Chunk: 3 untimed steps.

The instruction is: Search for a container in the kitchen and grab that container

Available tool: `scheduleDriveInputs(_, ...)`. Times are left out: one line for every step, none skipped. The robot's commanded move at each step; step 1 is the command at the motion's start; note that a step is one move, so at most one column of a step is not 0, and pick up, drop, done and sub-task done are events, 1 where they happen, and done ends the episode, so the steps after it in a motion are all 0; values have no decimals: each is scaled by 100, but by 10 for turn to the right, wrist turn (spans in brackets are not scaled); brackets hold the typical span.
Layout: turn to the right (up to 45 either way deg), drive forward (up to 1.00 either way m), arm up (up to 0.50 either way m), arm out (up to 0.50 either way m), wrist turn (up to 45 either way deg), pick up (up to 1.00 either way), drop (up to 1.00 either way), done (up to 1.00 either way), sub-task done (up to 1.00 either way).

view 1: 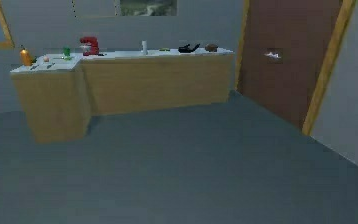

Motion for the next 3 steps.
scheduleDriveInputs(-120,0,0,0,0,0,0,0,0)
scheduleDriveInputs(0,100,0,0,0,0,0,0,0)
scheduleDriveInputs(-450,0,0,0,0,0,0,0,0)
